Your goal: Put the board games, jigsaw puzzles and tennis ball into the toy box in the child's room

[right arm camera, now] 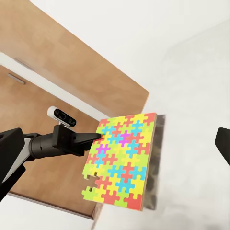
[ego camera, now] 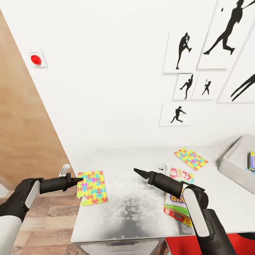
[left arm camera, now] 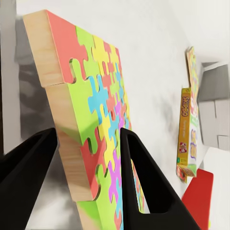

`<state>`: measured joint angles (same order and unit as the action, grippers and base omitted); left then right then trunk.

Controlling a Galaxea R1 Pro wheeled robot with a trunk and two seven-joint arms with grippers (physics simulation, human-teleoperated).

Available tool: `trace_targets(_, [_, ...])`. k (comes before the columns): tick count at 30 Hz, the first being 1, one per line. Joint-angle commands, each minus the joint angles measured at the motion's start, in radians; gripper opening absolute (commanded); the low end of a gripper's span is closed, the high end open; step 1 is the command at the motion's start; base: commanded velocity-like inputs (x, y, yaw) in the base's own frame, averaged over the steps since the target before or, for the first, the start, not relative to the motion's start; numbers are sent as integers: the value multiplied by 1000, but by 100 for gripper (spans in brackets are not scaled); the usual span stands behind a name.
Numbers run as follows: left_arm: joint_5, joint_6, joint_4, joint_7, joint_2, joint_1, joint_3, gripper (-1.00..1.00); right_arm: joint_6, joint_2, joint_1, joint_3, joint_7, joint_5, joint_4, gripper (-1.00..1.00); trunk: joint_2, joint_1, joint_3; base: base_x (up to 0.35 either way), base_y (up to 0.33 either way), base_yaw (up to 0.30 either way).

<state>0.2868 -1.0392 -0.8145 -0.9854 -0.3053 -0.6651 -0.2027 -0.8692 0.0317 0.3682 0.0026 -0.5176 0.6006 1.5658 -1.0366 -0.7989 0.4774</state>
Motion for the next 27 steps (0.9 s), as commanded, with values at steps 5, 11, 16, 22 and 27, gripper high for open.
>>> trace_targets(5, [-5,-3,0,-6,0,-1,-1,-100,-5,1,0,-1,-2,-1,0,100,35,19,-15,0,0,0])
trace_targets(11, [-5,-4,0,-6,0,-1,-1,-100,-5,1,1,-1,-2,-1,0,100,77,42,-34,0,0,0])
trace_targets(16, [-5,-4,-1,-6,0,-1,-1,-100,-5,1,1,-1,-2,-1,0,100,105,58,-46,0,0,0])
trace_targets(22, [-5,-6,-6,-9,-4,-1,0,-100,-7,1,1,-3,-2,0,1,100,126,69,-55,0,0,0])
trace_targets(27, [-5,-7,-6,-33,-8,-1,-1,-100,-7,1,0,-3,-13,0,2,100,161,88,-71,0,0,0])
